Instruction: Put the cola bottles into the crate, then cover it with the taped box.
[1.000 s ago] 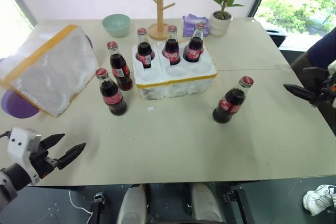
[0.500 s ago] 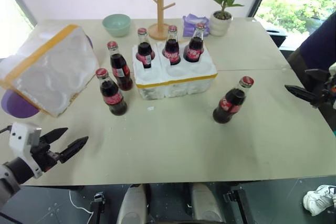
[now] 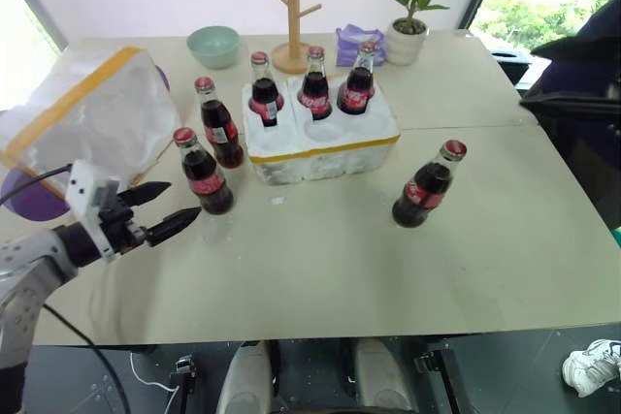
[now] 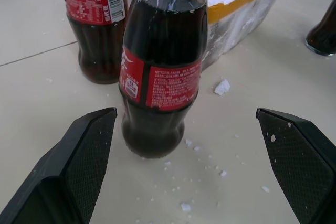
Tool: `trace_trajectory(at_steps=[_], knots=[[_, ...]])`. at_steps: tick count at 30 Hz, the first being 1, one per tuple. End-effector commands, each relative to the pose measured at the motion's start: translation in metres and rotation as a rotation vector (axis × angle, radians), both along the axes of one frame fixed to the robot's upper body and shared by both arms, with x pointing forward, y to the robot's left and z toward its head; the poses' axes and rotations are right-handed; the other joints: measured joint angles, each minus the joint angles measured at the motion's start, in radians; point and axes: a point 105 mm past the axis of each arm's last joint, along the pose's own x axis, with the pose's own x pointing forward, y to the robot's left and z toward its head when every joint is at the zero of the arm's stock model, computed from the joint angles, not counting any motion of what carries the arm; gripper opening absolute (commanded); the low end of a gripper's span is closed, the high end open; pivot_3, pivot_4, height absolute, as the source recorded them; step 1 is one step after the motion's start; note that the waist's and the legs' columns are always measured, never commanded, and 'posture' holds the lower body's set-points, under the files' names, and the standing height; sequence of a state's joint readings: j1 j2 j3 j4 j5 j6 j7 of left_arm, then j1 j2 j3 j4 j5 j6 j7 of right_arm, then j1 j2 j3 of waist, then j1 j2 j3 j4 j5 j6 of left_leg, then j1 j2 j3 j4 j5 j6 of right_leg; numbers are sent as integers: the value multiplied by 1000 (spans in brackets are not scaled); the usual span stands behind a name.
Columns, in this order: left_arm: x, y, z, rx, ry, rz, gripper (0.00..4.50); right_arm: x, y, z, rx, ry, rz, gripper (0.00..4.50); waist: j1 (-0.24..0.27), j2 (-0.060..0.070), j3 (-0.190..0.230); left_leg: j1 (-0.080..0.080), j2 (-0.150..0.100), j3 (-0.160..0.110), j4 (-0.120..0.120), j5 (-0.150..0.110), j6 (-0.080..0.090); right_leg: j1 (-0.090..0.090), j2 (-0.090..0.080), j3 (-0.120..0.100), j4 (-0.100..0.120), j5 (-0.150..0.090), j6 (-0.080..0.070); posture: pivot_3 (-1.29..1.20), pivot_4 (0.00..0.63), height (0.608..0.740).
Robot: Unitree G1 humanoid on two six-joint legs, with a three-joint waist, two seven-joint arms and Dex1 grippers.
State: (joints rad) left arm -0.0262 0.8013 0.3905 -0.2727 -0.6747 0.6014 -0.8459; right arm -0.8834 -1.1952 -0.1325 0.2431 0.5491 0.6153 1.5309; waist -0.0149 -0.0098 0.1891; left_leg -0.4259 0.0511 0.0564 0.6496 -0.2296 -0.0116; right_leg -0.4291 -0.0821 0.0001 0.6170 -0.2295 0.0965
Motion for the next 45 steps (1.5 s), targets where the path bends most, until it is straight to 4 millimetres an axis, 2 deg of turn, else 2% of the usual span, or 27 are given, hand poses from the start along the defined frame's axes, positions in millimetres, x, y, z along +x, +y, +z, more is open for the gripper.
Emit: trace_trajectory(at_steps=[1, 7, 14, 17, 19, 21, 23, 25, 28, 32, 36, 40, 45], knots=[[14, -5, 3, 34, -50, -22, 4438, -15, 23, 15, -3, -29, 107, 4500, 3, 0, 0, 0, 0, 0, 0, 0, 0, 0, 0, 0, 0, 0, 0, 0, 150, 740], [44, -23, 3, 32, -104, -52, 4438, -25, 46, 13, 17, -13, 200, 4500, 4, 0, 0, -1, 0, 0, 0, 0, 0, 0, 0, 0, 1, 0, 0, 0, 150, 740], [55, -29, -3, 34, -105, -76, 4438, -30, 67, 11, 26, -28, 256, 4500, 0, -1, 0, 0, 0, 0, 0, 0, 0, -1, 1, 0, 2, 0, 1, 0, 150, 740], [52, -26, 0, 34, -103, -89, 3691, -26, 68, 12, 41, -13, 231, 4500, 2, -1, 0, 0, 0, 0, 0, 0, 0, -1, 1, 0, 3, 0, 1, 0, 150, 740], [49, -25, 2, 38, -97, -98, 2801, -25, 69, 12, 50, -3, 223, 4500, 2, -1, 0, -1, 0, 0, 1, 0, 0, -1, 0, 0, 2, 0, 1, 0, 150, 740], [39, -27, 8, 39, -69, -161, 2797, -25, 70, 13, 52, -17, 218, 4500, 2, -1, 0, -1, 0, 0, 1, 0, 0, -1, 0, 0, 3, 0, 1, 0, 150, 740], [26, -35, 22, 28, -48, -251, 2797, -22, 70, 14, 50, -45, 204, 4500, -2, -2, 1, -1, 0, 0, 1, 0, 0, -1, 1, 0, 2, 0, 1, 0, 150, 740], [23, -42, 39, 3, -60, -305, 2797, -20, 71, 13, 57, -42, 197, 4500, -1, -2, 1, -2, 0, 0, 0, 0, 0, -2, 0, 0, 3, 0, 1, 0, 150, 740], [26, -61, 73, -93, -97, -383, 2797, -19, 71, 8, 61, -37, 190, 4500, 13, -4, 3, -2, 0, -1, 2, 1, 0, -2, 1, -1, 4, 0, 0, 0, 150, 740], [29, -92, 106, -190, -126, -516, 2797, -17, 72, 5, 73, -45, 175, 4500, 22, -5, 3, -3, 0, -1, 5, 1, -1, 0, 1, -1, 4, 1, 1, 0, 150, 740], [51, -133, 135, -283, -189, -568, 2797, -11, 72, 3, 94, -61, 138, 4500, 31, -5, 3, -3, -1, -2, 5, 1, -1, 0, 1, -1, 5, 2, 5, 0, 150, 740], [97, -165, 140, -224, -265, -405, 2797, -7, 71, 3, 110, -71, 103, 4500, 28, -6, 3, -3, -2, -3, 9, 1, 0, 1, 1, -1, 8, 2, 6, 0, 150, 740], [123, -199, 131, -198, -246, -356, 2797, -7, 67, 1, 119, -82, 60, 4500, 17, -6, 3, -3, -1, -4, 11, 0, 1, 0, 2, 0, 11, 2, 7, 0, 150, 740]])
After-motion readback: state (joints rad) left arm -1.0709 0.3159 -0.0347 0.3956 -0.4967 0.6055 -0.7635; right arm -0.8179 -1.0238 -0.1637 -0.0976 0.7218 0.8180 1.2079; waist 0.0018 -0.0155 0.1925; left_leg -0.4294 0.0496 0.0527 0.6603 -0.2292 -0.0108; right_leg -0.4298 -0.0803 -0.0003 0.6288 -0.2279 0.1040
